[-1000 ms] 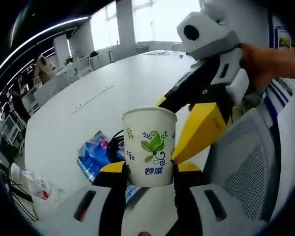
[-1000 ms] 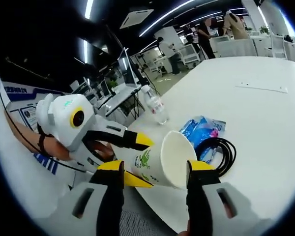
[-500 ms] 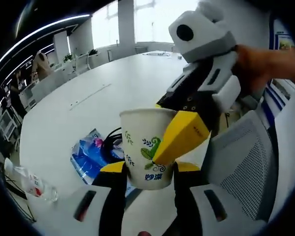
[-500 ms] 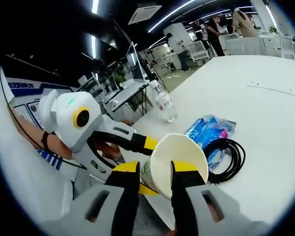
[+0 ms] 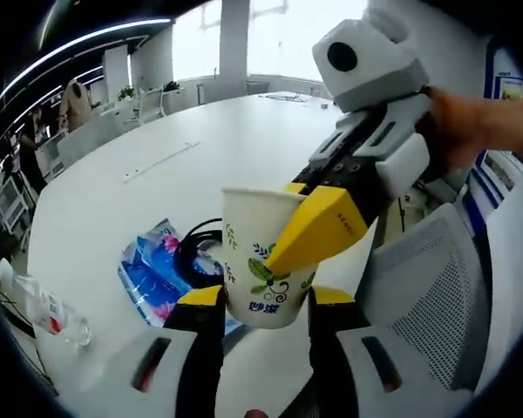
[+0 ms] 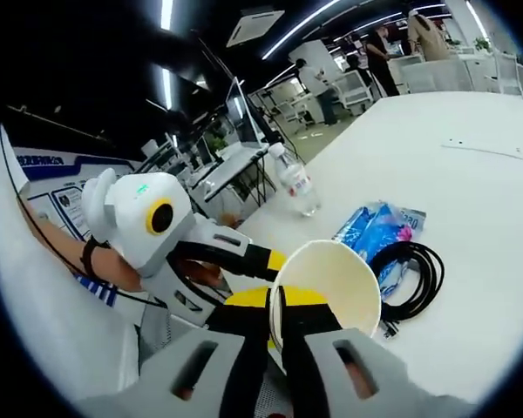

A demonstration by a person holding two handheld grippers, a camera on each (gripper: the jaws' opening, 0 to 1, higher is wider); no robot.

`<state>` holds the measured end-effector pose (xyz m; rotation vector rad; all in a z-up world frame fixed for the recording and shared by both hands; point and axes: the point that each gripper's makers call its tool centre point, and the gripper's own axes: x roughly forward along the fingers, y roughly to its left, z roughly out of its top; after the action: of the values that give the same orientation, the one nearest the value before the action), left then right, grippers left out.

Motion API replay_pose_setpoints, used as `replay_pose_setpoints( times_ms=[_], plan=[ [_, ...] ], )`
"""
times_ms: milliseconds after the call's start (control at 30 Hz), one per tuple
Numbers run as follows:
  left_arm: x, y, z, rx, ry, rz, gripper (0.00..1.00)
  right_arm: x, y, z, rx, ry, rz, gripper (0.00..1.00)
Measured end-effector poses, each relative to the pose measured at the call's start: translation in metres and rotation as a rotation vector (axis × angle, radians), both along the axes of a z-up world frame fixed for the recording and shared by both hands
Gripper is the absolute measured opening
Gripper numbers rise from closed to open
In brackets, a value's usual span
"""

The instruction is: Arrange the tabletop items into an orderly group along one side of the table until the central work area is clear of visible clutter.

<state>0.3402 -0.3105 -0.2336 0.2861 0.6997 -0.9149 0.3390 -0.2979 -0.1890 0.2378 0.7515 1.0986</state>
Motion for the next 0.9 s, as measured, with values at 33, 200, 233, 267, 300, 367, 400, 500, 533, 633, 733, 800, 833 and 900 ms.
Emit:
replay_pose_setpoints(
  times_ms=[33, 200, 233, 267, 300, 367, 400, 500, 533, 633, 733, 800, 833, 900],
  plan=[
    [0.000, 0.000, -0.001, -0.001, 0.002, 0.001, 0.37, -0.001, 0.000, 0.000, -0.003, -0.002, 0.002, 0.01],
    [-0.001, 0.002, -0.002, -0.025, 0.018, 0.035, 0.37, -0.001, 0.000, -0.001, -0.007, -0.011, -0.006, 0.00],
    [-0.001, 0.003, -0.002, -0.029, 0.024, 0.040, 0.37, -0.001, 0.000, -0.001, -0.006, -0.007, -0.010, 0.00],
    [-0.001, 0.004, -0.003, -0.035, 0.033, 0.047, 0.37, 0.000, 0.000, -0.001, -0.003, -0.003, -0.019, 0.00],
    [0.000, 0.005, -0.003, -0.037, 0.033, 0.050, 0.37, 0.000, 0.001, -0.001, 0.002, 0.001, -0.025, 0.00],
    [0.001, 0.008, -0.001, -0.048, 0.036, 0.066, 0.37, 0.002, 0.002, 0.001, 0.012, 0.006, -0.037, 0.00],
    [0.002, 0.009, 0.000, -0.057, 0.038, 0.075, 0.37, 0.003, 0.002, 0.002, 0.015, 0.004, -0.041, 0.00],
    [0.004, 0.011, 0.003, -0.092, 0.045, 0.111, 0.37, 0.005, 0.002, 0.006, 0.021, -0.005, -0.058, 0.00],
    [0.004, 0.012, 0.003, -0.099, 0.047, 0.120, 0.37, 0.005, 0.002, 0.007, 0.024, -0.008, -0.064, 0.00],
    [0.002, 0.012, 0.003, -0.109, 0.048, 0.131, 0.34, 0.004, 0.001, 0.007, 0.017, -0.013, -0.071, 0.00],
    [0.001, 0.013, 0.002, -0.122, 0.053, 0.139, 0.32, 0.001, -0.001, 0.007, 0.021, -0.006, -0.079, 0.00],
    [0.000, 0.014, 0.000, -0.122, 0.059, 0.143, 0.32, -0.001, -0.001, 0.006, 0.023, 0.000, -0.083, 0.00],
    [0.000, 0.014, 0.000, -0.122, 0.059, 0.144, 0.32, -0.001, -0.002, 0.005, 0.024, 0.001, -0.084, 0.00],
    [0.000, 0.017, 0.000, -0.125, 0.063, 0.151, 0.32, -0.003, -0.002, 0.005, 0.027, 0.001, -0.091, 0.00]
  ],
)
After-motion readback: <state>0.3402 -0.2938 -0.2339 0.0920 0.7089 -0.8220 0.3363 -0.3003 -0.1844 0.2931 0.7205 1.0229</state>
